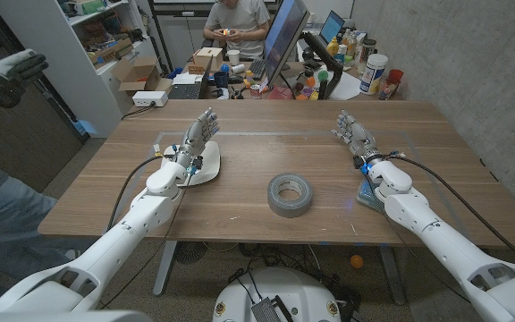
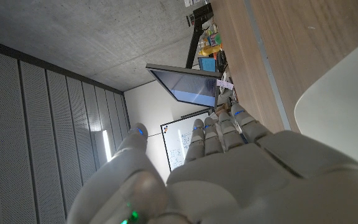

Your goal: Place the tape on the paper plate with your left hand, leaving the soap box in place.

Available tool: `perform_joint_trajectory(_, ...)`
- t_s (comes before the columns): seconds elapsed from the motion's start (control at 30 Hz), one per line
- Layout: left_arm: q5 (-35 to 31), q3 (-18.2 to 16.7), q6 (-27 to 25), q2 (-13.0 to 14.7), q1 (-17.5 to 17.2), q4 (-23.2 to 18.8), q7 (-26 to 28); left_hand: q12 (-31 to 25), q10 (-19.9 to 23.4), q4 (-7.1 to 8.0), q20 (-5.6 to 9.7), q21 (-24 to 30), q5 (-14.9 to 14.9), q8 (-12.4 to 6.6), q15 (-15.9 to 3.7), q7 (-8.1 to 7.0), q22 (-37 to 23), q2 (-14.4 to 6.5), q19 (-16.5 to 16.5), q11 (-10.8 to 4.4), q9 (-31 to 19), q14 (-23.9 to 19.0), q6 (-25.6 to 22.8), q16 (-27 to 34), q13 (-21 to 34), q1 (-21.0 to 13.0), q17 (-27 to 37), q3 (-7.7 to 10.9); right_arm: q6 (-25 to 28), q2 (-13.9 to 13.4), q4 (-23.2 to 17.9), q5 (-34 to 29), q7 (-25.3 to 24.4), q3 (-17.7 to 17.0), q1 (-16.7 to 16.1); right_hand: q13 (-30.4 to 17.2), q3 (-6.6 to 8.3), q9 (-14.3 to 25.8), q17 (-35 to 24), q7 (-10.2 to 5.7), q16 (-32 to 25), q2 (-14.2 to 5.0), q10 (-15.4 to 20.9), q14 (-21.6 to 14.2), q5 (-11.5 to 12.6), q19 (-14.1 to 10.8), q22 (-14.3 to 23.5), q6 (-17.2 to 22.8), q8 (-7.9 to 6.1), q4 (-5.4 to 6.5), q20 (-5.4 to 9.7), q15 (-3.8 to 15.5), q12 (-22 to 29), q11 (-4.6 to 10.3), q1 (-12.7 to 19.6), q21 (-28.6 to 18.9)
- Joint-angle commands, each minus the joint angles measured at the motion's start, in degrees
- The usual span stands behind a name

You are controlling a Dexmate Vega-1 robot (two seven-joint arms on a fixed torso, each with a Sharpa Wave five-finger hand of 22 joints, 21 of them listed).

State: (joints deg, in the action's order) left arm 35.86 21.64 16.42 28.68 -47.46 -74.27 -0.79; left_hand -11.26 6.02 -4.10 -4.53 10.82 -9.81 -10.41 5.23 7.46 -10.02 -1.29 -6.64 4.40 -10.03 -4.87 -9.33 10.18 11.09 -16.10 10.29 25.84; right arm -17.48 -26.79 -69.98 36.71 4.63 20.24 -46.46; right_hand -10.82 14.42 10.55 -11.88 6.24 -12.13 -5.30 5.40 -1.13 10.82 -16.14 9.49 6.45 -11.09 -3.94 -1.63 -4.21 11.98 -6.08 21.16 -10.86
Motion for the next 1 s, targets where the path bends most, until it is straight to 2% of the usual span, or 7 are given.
perform_joint_trajectory(0.03,-1.8,0.1,-0.7,-1.1,1.1,1.1,0.0,-0.4,0.3,-0.01,-0.05,0.3,-0.3,-0.24,0.48,-0.13,-0.3,-0.2,-0.3,-0.11,-0.2,-0.1,-0.4,0.4,0.2,-0.5,0.2,0.27,0.1,3.9,3.7,-2.9,3.1,-3.6,0.9,-0.1,0.26,0.3,-0.1,-0.08,-0.5,0.10,0.4,-0.3,0.4,-0.3,0.3,0.5,-0.35,-0.04,0.02,-0.32,0.2,-0.41,0.5,-0.4)
perform_joint_trajectory(0.4,-2.3,-0.4,-1.3,-0.6,0.1,-0.2,0.3,-0.5,0.2,-0.09,-0.05,0.3,-0.3,-0.27,0.39,-0.19,-0.3,-0.2,-0.2,-0.06,-0.2,-0.2,-0.5,0.5,0.2,-0.4,0.2,0.26,0.9,5.0,2.1,-5.0,3.6,-5.7,-0.4,-0.1,0.21,0.3,-0.1,-0.17,-0.4,0.01,0.5,-0.4,0.4,-0.3,0.3,0.5,-0.33,-0.13,-0.01,-0.30,0.1,-0.49,0.5,-0.4)
perform_joint_trajectory(0.57,-1.9,-0.7,-2.4,0.2,-1.1,-1.5,0.4,-0.5,0.4,-0.13,-0.03,0.3,-0.3,-0.31,0.38,-0.23,-0.3,-0.3,-0.2,-0.18,-0.2,-0.4,-0.6,0.6,0.2,-0.4,0.2,0.27,1.6,4.3,-2.2,-6.1,1.9,-6.3,-2.7,-0.1,0.27,0.3,0.0,-0.21,-0.4,-0.09,0.6,-0.4,0.5,-0.3,0.3,0.6,-0.34,-0.26,-0.02,-0.28,0.1,-0.43,0.7,-0.3)
perform_joint_trajectory(0.73,-2.7,-0.9,-3.3,2.3,-2.4,-4.6,0.6,-0.6,0.5,-0.21,-0.06,0.3,-0.3,-0.35,0.38,-0.20,-0.3,-0.4,-0.2,-0.11,-0.2,-0.4,-0.7,0.6,0.2,-0.5,0.2,0.33,2.7,3.9,-5.5,-6.5,0.1,-6.8,-4.5,-0.1,0.32,0.3,0.0,-0.25,-0.4,-0.13,0.7,-0.5,0.5,-0.4,0.3,0.7,-0.34,-0.44,-0.02,-0.25,0.1,-0.38,0.9,-0.3)
perform_joint_trajectory(1.0,-4.4,-1.4,-6.9,7.2,-3.5,-10.4,1.2,-0.8,1.1,-0.57,-0.13,0.4,-0.3,-0.47,0.38,-0.32,-0.3,-0.9,-0.4,-0.01,-0.2,-0.9,-1.1,0.8,0.2,-1.0,0.2,0.68,2.4,4.2,-9.9,-7.4,-3.3,-7.4,-6.7,-0.1,0.31,0.3,0.0,-0.45,-0.4,-0.20,0.8,-0.7,0.5,-0.3,0.3,0.8,-0.36,-0.54,-0.05,-0.21,0.1,-0.29,0.9,-0.3)
